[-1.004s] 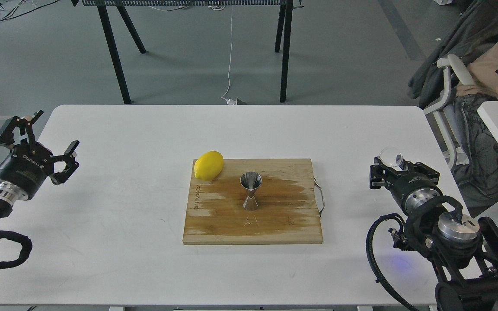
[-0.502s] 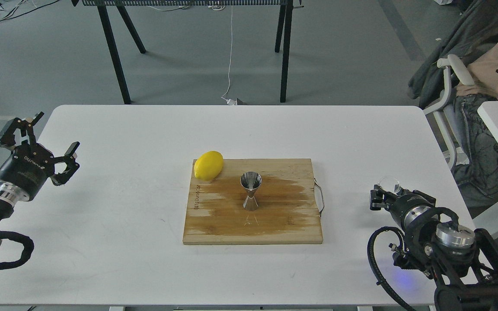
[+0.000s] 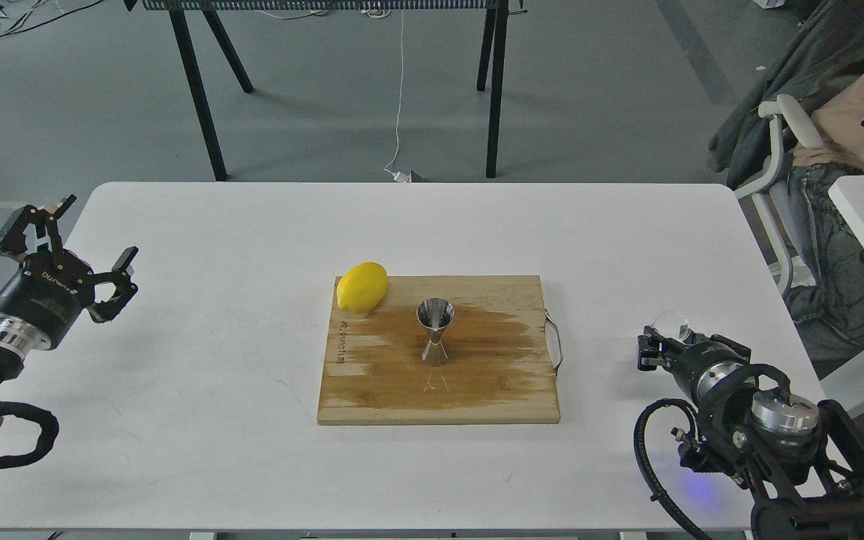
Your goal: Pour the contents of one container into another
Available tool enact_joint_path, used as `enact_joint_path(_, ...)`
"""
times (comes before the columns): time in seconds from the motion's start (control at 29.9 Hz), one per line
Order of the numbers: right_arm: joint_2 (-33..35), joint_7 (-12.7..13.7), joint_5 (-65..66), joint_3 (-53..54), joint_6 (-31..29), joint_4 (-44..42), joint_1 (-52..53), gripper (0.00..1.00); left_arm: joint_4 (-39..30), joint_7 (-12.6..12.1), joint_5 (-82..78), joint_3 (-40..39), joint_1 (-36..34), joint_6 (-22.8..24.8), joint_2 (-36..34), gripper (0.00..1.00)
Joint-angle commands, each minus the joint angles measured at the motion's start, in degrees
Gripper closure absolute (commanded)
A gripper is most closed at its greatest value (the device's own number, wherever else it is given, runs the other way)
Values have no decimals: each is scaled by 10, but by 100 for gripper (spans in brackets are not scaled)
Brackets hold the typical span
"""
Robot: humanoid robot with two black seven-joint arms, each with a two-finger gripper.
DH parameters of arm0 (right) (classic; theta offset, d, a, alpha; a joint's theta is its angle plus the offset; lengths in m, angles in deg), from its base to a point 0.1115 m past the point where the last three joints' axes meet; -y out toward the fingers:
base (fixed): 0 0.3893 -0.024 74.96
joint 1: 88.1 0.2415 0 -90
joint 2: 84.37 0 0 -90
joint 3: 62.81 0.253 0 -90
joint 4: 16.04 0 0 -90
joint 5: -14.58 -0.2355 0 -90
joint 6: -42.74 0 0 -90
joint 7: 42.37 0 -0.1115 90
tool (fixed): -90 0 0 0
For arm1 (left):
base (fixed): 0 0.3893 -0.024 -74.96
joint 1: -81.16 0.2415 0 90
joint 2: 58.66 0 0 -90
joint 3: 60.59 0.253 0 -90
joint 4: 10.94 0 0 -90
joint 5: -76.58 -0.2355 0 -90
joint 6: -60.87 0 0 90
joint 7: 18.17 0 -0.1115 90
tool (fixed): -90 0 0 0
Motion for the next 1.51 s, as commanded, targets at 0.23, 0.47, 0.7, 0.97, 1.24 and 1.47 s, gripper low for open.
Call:
enact_joint_path(0.23, 1, 0, 1, 0, 0, -6, 1, 50, 0, 0, 0, 0, 0, 0, 0, 0)
enact_joint_path(0.47, 1, 1, 0, -1, 0, -7, 2, 47, 0, 0, 0, 0, 0, 0, 0, 0)
enact_joint_path(0.7, 1, 1, 1, -1, 0, -6, 1, 42, 0, 0, 0, 0, 0, 0, 0, 0)
enact_joint_path(0.97, 1, 2, 0, -2, 0, -2, -2, 25, 1, 0, 0, 0, 0, 0, 0, 0)
enact_joint_path(1.24, 2, 2, 1, -2, 0, 1, 2, 4, 2, 0, 0, 0, 0, 0, 0, 0)
enact_joint_path(1.47, 13, 3, 2, 0, 0, 39, -1, 4, 15, 0, 0, 0, -1, 0, 2, 0)
